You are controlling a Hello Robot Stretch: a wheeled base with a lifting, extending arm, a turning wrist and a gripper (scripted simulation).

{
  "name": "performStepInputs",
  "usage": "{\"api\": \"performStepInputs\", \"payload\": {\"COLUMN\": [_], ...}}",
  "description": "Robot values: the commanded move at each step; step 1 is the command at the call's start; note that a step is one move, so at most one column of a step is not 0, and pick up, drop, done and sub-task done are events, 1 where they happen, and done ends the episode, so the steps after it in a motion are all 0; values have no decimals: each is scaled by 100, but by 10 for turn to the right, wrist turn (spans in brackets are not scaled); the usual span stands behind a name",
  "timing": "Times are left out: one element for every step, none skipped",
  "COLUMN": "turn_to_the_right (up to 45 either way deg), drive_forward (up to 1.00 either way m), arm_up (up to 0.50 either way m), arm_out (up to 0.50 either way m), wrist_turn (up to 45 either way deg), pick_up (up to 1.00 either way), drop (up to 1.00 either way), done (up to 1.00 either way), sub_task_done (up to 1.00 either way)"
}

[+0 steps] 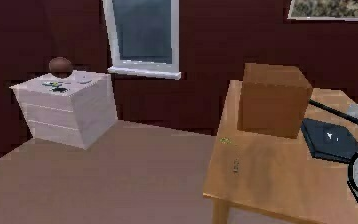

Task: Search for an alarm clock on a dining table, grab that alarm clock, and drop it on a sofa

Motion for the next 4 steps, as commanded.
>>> {"api": "performStepInputs", "payload": {"turn_to_the_right": [-360,450,60,0], "drive_forward": [0,0,0,40], "arm_up": [0,0,0,0], "arm_out": [0,0,0,0], "wrist_turn": [0,0,0,0], "pick_up": [0,0,0,0], "drop": [0,0,0,0], "done": [0,0,0,0], "sub_task_done": [0,0,0,0]}}
